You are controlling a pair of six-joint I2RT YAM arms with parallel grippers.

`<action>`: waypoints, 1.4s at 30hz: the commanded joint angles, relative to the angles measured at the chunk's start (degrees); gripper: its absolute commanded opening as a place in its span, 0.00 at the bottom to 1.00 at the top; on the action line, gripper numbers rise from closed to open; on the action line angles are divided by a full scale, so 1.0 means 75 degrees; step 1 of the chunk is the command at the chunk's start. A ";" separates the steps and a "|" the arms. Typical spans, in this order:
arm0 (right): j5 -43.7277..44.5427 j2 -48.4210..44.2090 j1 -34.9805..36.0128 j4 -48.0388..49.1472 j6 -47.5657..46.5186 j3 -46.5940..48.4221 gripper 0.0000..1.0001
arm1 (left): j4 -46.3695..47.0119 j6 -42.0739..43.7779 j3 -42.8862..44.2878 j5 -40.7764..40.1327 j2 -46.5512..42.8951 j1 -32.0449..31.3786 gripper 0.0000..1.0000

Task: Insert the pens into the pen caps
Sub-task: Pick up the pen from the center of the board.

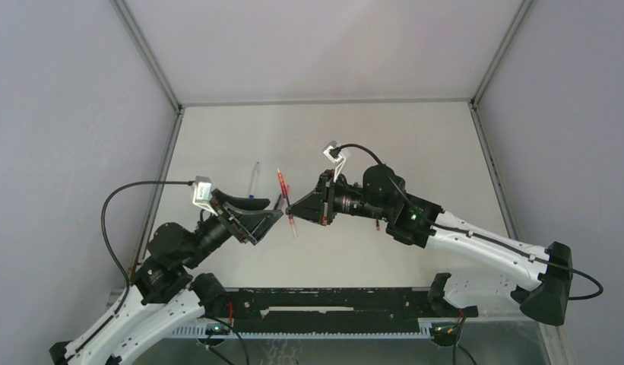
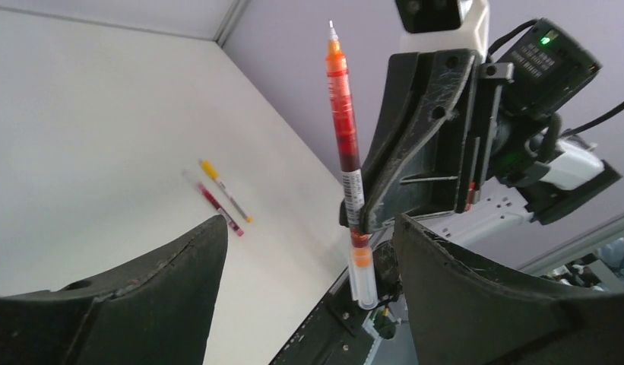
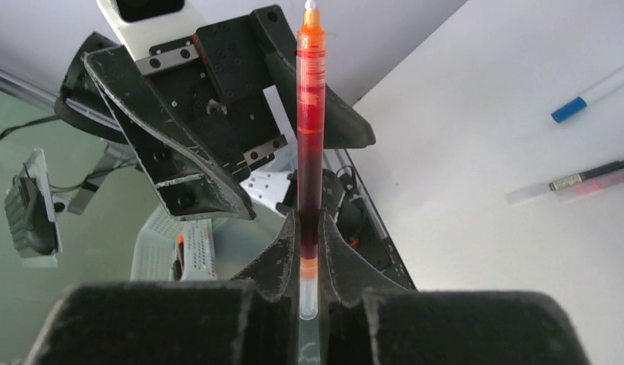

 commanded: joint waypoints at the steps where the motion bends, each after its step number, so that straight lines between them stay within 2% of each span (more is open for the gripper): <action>1: 0.0830 -0.0129 0.0394 0.0843 0.0300 0.0031 0.06 | 0.0894 -0.0317 -0.0044 0.0163 -0.0228 0.0024 0.82; 7: 0.1031 -0.0009 0.0631 0.1122 0.0291 0.0031 0.06 | 0.1843 -0.0730 -0.0258 0.0467 -0.0440 0.0024 0.80; 19: 0.0772 0.0155 0.0946 0.1494 0.0145 0.0029 0.06 | 0.2310 -0.1069 -0.0478 0.0683 -0.0116 0.0022 0.67; 32: 0.1144 0.0251 0.1186 0.1473 -0.0081 0.0028 0.06 | 0.2594 -0.1153 -0.0465 0.0925 -0.0064 0.0021 0.51; 42: 0.1322 0.0054 0.1170 0.1388 -0.0367 0.0032 0.06 | 0.2660 -0.1203 -0.0443 0.1545 0.0128 0.0018 0.39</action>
